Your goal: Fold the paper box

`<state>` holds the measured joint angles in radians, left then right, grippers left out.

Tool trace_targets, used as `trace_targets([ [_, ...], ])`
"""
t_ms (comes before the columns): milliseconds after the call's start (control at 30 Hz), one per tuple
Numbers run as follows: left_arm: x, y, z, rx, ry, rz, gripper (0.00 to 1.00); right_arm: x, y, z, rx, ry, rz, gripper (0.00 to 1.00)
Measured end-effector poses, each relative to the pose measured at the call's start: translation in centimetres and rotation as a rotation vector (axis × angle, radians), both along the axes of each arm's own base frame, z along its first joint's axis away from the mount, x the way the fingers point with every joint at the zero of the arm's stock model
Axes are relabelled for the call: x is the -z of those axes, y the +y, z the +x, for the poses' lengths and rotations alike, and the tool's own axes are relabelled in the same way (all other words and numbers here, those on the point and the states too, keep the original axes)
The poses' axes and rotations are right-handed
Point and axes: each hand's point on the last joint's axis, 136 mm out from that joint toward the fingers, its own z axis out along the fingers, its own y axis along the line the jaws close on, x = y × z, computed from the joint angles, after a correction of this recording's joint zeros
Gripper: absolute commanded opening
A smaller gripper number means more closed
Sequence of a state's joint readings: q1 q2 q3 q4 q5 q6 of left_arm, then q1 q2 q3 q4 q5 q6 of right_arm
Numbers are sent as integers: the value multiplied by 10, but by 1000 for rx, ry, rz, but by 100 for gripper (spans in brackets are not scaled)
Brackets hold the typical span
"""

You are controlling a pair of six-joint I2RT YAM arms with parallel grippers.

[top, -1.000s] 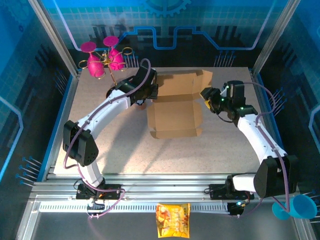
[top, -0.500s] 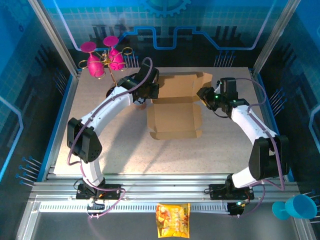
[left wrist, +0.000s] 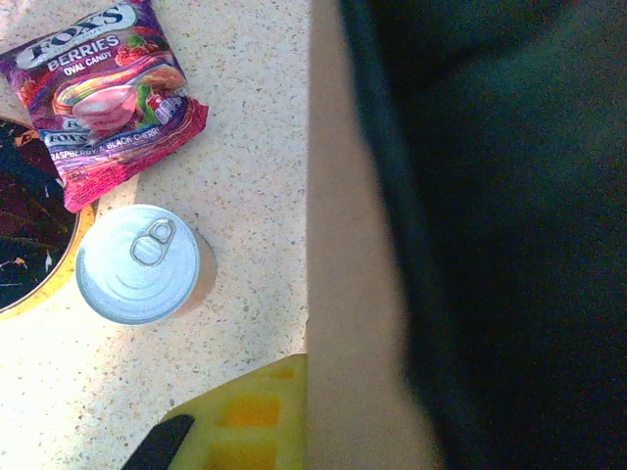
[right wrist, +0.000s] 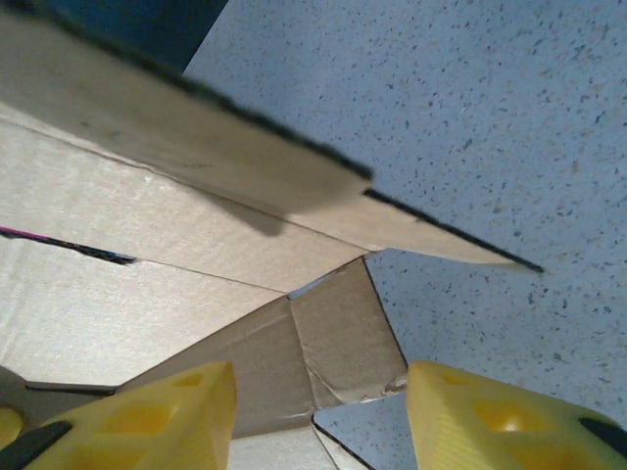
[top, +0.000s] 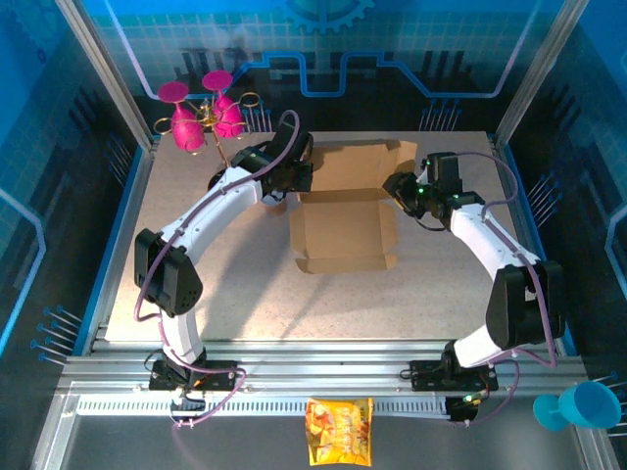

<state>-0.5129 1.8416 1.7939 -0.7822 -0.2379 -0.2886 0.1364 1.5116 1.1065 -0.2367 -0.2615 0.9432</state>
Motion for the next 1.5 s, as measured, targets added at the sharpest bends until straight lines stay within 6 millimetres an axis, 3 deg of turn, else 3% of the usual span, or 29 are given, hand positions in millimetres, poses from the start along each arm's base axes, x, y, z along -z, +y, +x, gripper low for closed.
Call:
trace_targets([
  [333,0,-3,-1,11,7,-14,0,3,7,2,-22,-15,3,46],
  [600,0,-1,0,6,7,-15,0,-19,21,10,-49,-67,17,44],
  [833,0,0,0,2,7,-17,0,-21,29,8,-67,-70,19,42],
  [1200,1,1,1,-16,15,-34,0,-15,49,5,-109,-47,14,27],
  [1333,2,3,0,-19,21,-31,0,-12,50,4,-112,-31,11,29],
  [1500,3,4,-2,-15,37,-39,0,-24,49,1,-147,-65,-29,41],
])
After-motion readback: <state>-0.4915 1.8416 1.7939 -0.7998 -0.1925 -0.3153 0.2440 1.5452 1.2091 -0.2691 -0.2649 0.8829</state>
